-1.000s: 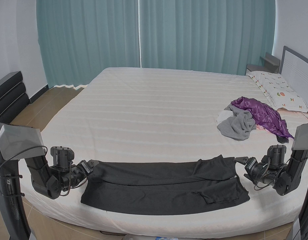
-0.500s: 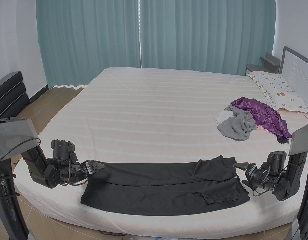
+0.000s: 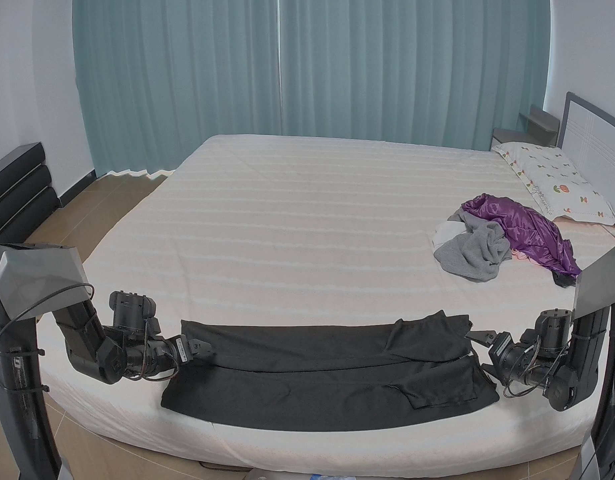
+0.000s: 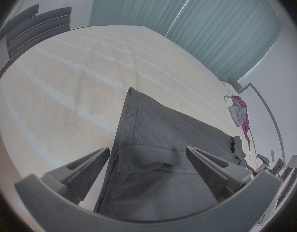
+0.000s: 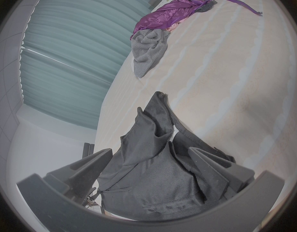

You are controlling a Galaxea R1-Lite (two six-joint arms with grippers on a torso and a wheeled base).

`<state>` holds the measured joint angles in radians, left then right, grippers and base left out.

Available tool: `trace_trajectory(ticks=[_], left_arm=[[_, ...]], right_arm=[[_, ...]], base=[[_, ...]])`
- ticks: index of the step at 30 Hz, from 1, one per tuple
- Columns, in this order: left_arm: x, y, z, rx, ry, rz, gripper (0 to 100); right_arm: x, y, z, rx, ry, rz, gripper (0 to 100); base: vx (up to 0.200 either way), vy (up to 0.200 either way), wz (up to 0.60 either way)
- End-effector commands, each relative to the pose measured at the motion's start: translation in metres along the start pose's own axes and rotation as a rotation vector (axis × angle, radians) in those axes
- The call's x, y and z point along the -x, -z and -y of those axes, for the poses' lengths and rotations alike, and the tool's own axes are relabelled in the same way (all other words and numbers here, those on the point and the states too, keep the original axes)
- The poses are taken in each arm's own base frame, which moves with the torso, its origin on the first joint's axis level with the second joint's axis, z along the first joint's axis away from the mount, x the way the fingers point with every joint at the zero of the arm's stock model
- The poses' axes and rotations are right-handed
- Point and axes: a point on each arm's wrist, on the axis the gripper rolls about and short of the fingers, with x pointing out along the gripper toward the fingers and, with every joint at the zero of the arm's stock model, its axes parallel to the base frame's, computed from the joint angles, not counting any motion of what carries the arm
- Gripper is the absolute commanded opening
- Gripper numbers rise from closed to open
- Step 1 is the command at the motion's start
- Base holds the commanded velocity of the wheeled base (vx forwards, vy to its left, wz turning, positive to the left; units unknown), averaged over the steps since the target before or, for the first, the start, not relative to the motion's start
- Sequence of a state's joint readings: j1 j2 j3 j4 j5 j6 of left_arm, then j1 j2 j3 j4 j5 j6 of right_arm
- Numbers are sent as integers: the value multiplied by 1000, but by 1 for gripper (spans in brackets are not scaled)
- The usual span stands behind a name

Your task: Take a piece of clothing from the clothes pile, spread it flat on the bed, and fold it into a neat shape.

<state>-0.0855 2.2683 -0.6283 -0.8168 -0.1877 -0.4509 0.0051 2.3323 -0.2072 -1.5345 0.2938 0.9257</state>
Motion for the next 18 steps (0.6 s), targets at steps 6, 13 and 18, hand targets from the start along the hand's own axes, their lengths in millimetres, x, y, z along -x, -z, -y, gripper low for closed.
trace_trajectory(ticks=[6,13,18], left_arm=[[-14,9,-1,-36,-34,21,100],[-16,16,-1,-114,-27,25,100],[-21,20,-1,-121,-30,19,100]], right_arm=[[-1,4,5,-4,13,-12,100],[-1,4,5,-4,13,-12,100],[-1,4,5,-4,13,-12,100]], base=[[0,0,0],[0,0,0],[0,0,0]])
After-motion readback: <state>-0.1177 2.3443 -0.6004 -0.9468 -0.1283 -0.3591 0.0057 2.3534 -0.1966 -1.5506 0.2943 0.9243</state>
